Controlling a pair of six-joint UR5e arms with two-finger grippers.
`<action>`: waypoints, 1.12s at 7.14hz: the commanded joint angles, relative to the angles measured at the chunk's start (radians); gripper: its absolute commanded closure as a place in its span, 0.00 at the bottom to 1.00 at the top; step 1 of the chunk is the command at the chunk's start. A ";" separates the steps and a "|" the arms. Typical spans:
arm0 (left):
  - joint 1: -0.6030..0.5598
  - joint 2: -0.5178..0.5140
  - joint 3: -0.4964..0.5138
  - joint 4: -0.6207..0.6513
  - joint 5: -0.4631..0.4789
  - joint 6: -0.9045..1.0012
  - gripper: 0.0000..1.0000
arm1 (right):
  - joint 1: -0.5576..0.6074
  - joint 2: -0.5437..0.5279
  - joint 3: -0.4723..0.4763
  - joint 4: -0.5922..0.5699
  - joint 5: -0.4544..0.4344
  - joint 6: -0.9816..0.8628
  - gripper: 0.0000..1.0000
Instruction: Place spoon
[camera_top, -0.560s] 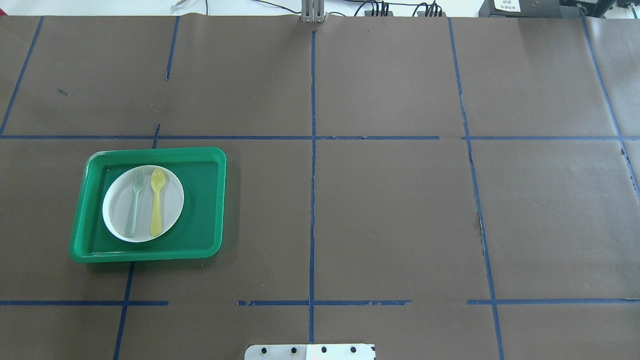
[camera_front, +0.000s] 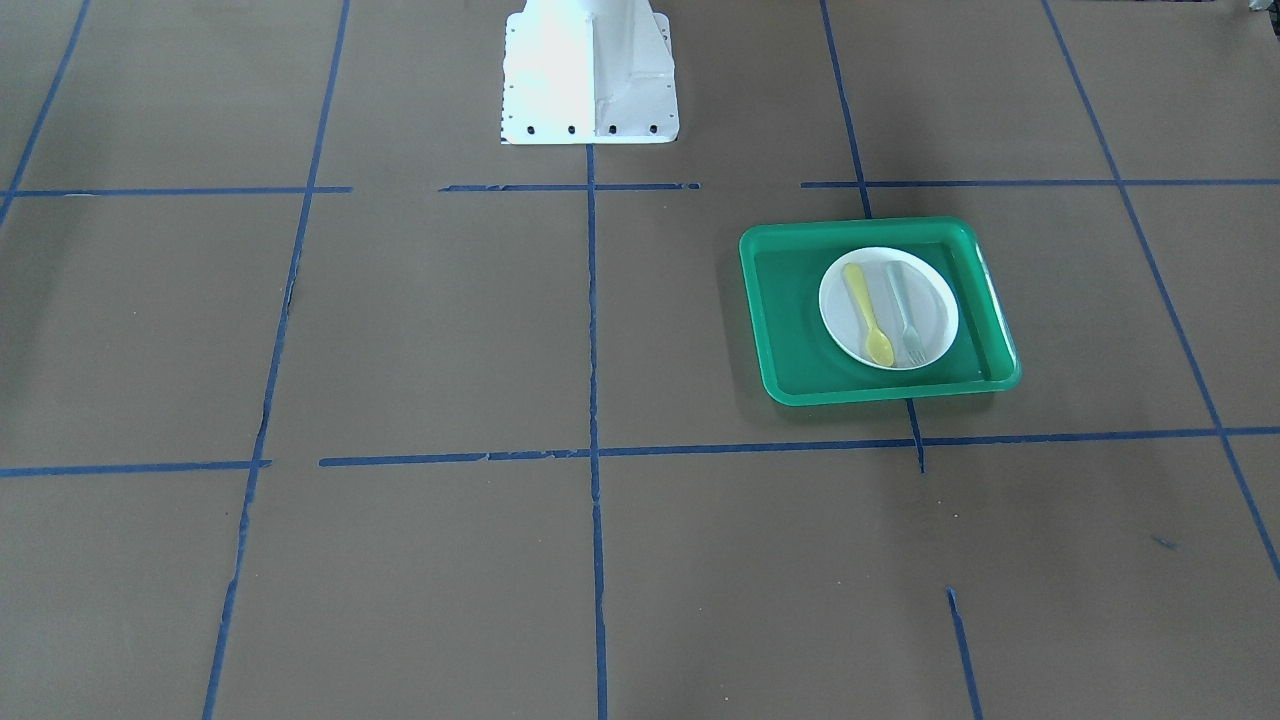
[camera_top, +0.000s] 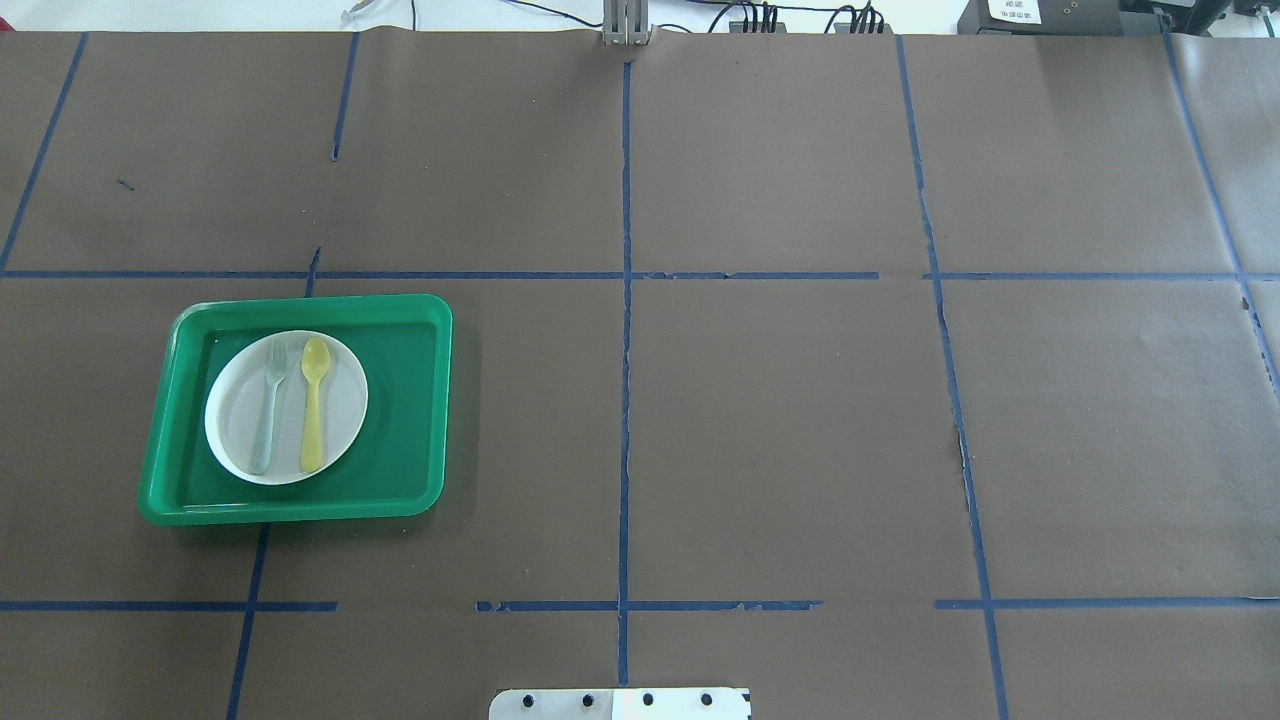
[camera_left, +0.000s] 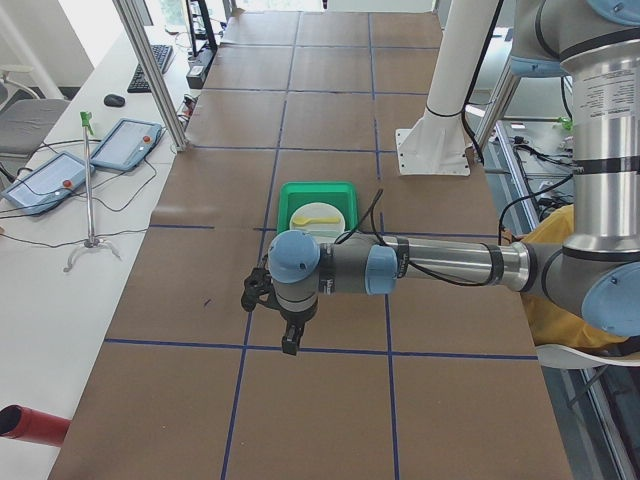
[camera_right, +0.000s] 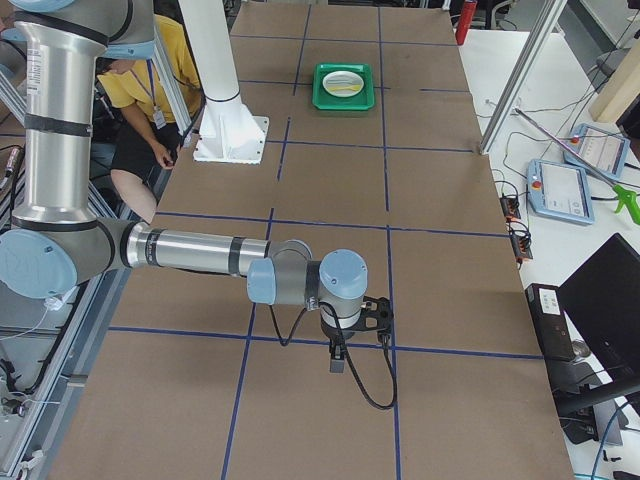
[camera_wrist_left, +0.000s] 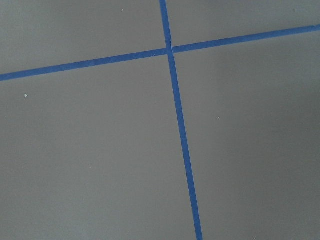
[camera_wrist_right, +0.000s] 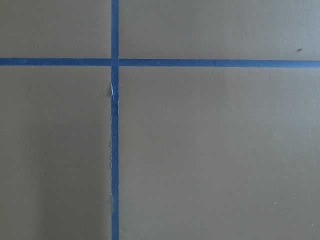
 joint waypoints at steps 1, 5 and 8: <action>0.034 -0.016 -0.015 -0.168 -0.002 -0.048 0.00 | 0.000 0.000 0.000 0.000 0.000 0.000 0.00; 0.458 -0.036 -0.184 -0.355 0.204 -0.801 0.00 | 0.000 0.000 0.000 0.000 0.000 0.000 0.00; 0.799 -0.216 -0.108 -0.408 0.361 -1.214 0.00 | 0.000 0.000 0.000 0.000 0.000 0.000 0.00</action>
